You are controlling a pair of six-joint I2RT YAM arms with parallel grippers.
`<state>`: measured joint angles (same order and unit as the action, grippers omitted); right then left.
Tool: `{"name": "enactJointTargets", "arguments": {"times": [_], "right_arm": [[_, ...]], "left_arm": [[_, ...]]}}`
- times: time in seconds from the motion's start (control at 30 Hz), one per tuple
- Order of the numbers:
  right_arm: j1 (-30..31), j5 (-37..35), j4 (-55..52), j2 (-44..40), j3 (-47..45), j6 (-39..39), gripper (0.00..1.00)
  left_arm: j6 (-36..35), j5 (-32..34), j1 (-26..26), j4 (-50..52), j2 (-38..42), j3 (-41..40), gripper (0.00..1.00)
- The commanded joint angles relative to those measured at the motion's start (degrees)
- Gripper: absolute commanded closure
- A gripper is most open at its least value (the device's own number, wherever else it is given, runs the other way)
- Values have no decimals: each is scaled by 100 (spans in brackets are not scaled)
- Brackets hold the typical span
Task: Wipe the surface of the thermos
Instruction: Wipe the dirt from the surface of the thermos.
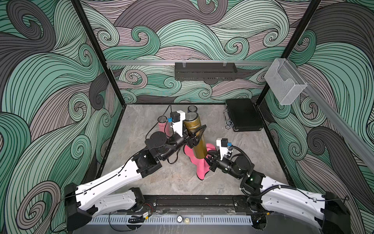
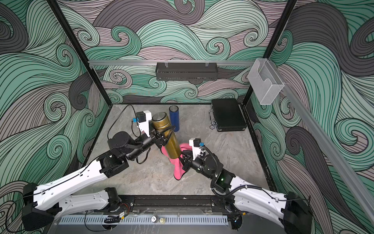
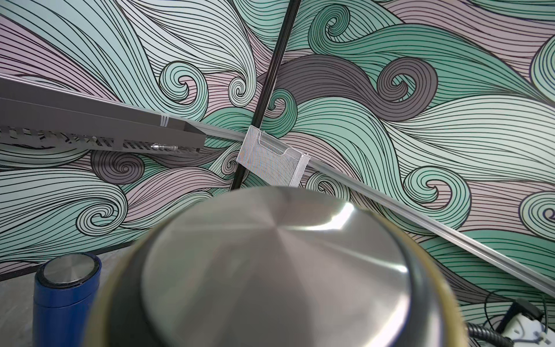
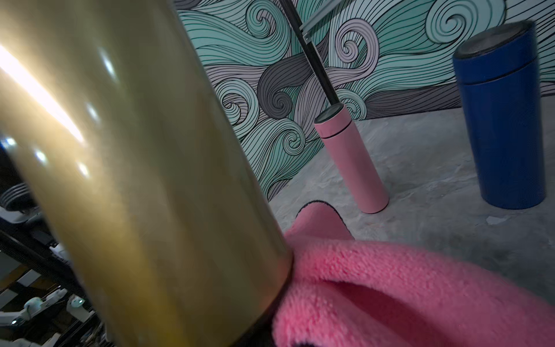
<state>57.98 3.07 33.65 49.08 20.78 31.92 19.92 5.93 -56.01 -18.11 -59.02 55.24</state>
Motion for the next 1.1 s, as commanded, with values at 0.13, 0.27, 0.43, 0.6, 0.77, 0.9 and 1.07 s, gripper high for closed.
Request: {"name": "enactJointTargets", "arguments": {"times": [0.13,0.27,0.43,0.6,0.77,0.9,1.07], "right_arm": [[260,-133,581,-455,351,-97,100],[1,-568,38,-978,129,-72,100],[-17,-31,473,-366,240,110,100],[717,20,405,347,958,-298,100],[663,-502,11,22,973,-410,100],[221,-627,-194,-224,697,-124,100],[65,-218,141,389,662,192,100]], "left_arm": [[-283,-62,-20,-263,-4,-42,100],[-239,-128,-20,-280,95,-135,100],[-172,-259,-24,-312,72,-108,100],[-186,-286,-24,-299,-21,-39,100],[-222,-285,-23,-271,46,-77,100],[-176,-341,-18,-272,93,-94,100],[-146,-412,-24,-277,93,-76,100]]}}
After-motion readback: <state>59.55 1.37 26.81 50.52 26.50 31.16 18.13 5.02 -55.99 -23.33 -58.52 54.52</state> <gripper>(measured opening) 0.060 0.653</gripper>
